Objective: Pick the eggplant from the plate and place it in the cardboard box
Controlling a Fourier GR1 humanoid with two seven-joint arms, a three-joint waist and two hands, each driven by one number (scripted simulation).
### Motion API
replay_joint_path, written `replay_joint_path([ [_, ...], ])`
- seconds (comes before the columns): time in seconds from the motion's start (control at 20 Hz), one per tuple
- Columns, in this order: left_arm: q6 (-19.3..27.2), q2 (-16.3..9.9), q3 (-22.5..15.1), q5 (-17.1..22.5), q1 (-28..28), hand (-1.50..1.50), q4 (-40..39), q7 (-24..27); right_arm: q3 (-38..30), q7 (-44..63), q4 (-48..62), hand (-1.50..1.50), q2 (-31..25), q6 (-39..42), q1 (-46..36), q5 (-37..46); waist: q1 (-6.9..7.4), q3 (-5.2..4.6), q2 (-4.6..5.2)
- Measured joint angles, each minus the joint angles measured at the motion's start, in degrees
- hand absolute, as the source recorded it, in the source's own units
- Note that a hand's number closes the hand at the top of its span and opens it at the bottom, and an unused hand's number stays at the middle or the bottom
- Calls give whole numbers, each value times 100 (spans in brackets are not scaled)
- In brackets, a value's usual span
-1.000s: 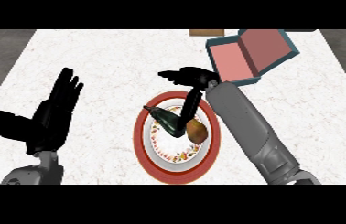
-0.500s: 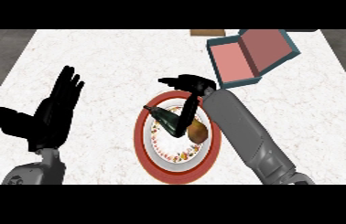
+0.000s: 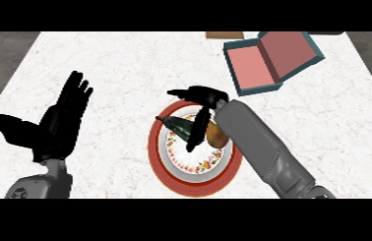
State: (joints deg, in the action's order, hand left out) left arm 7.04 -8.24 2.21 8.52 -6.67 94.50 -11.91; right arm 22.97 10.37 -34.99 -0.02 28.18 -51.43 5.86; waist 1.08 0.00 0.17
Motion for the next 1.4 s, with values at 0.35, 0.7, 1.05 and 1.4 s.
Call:
replay_joint_path([
  [0.35,-35,-10,50,-42,-67,0,37,-136,363,-104,216,-150,1,-121,-40,-216,13,1,3],
  [0.7,-113,45,84,-67,95,0,74,-20,756,-153,72,-150,-2,-315,121,-424,0,2,-13],
  [1.05,-123,93,33,-129,51,0,154,-119,1118,-344,229,150,-38,-556,-15,-628,31,-3,-23],
  [1.4,-180,43,178,-71,-5,0,141,-189,1341,-860,30,150,-50,-868,105,-136,-24,-3,-31],
])
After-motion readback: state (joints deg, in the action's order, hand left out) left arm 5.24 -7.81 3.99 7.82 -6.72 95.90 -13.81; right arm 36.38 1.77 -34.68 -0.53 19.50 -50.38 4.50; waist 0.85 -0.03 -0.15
